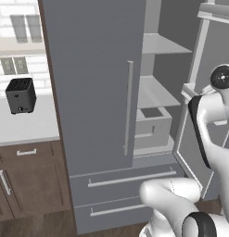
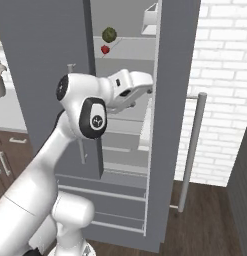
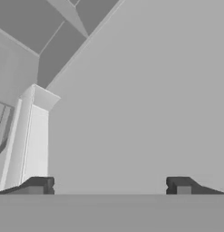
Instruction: Take the strawberry from the fridge and place it on top of the pancake, located on the dining counter.
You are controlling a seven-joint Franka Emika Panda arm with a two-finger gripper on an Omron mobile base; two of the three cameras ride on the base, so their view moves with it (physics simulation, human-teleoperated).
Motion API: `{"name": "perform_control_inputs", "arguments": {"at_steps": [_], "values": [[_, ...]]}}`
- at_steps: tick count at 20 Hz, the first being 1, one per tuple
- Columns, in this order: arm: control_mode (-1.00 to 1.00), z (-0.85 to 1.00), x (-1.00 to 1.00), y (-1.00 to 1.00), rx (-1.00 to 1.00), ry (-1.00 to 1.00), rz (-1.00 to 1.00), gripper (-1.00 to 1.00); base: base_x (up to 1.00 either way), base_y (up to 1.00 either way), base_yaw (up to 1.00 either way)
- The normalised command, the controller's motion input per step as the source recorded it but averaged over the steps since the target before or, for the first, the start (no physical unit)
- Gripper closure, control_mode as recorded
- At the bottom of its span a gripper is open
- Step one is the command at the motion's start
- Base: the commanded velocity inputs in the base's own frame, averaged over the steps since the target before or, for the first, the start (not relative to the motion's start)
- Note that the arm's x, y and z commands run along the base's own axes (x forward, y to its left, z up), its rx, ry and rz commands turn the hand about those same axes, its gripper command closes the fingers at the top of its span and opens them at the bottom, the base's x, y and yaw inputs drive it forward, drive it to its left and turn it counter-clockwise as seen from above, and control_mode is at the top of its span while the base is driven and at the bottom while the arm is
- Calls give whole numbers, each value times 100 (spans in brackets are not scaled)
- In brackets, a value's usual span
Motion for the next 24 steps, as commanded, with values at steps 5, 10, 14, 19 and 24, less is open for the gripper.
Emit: {"name": "perform_control_inputs", "arguments": {"at_steps": [5, 10, 14, 19, 24], "values": [[-100, 0, -63, 48, 0, -6, 0, -100, 0, 0, 0], [-100, 0, -40, 63, 0, -2, -3, -100, 0, 0, 0], [-100, -6, -1, 72, 1, 0, -7, -100, 0, 0, 0], [-100, -31, 2, 83, 5, 0, -7, -100, 0, 0, 0], [-100, -42, 16, 77, 18, -1, -3, -100, 0, 0, 0]]}}
